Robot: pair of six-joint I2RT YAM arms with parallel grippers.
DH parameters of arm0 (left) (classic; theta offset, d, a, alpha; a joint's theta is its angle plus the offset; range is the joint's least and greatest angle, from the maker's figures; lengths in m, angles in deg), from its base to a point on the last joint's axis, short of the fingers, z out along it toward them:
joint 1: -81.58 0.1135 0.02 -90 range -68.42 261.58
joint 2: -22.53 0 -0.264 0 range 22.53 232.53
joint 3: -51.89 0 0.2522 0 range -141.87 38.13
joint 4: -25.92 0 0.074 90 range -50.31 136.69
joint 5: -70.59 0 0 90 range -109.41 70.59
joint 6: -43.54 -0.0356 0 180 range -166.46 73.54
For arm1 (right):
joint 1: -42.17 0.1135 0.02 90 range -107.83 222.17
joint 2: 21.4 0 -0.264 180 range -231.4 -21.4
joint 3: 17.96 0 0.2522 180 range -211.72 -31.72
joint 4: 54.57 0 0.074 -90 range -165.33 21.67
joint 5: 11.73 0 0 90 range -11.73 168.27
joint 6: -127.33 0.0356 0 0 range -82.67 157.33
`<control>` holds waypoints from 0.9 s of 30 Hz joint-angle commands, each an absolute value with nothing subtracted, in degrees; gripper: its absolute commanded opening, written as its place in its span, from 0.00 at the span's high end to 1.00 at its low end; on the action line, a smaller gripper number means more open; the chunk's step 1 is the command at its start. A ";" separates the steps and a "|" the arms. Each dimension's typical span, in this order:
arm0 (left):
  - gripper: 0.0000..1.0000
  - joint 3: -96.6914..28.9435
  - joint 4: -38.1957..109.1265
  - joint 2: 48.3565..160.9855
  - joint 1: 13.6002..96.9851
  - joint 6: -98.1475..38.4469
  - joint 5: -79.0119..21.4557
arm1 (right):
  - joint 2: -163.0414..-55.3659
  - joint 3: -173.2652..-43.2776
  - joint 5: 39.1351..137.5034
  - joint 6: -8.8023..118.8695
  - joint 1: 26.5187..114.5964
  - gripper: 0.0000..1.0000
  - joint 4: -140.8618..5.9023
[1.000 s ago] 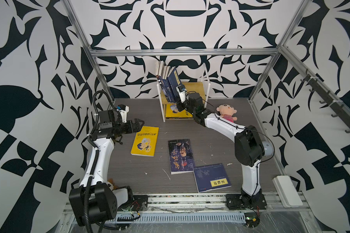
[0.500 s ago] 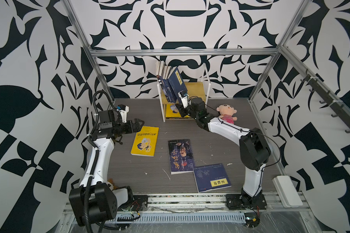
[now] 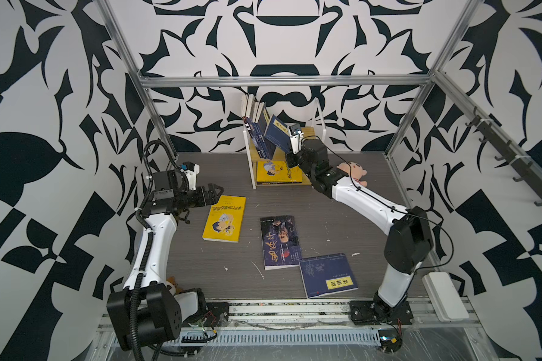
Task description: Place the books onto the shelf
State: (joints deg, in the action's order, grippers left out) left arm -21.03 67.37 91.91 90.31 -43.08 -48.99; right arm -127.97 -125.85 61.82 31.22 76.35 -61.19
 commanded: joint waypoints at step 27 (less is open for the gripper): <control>0.00 -21.22 67.28 91.44 91.27 -42.63 -49.99 | -137.87 -159.12 59.77 3.36 79.70 0.36 -116.54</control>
State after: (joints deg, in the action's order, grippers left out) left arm -21.03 67.37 91.89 90.99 -43.04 -49.03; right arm -135.86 -157.45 66.82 12.89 77.33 -105.76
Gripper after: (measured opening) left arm 0.996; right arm 0.640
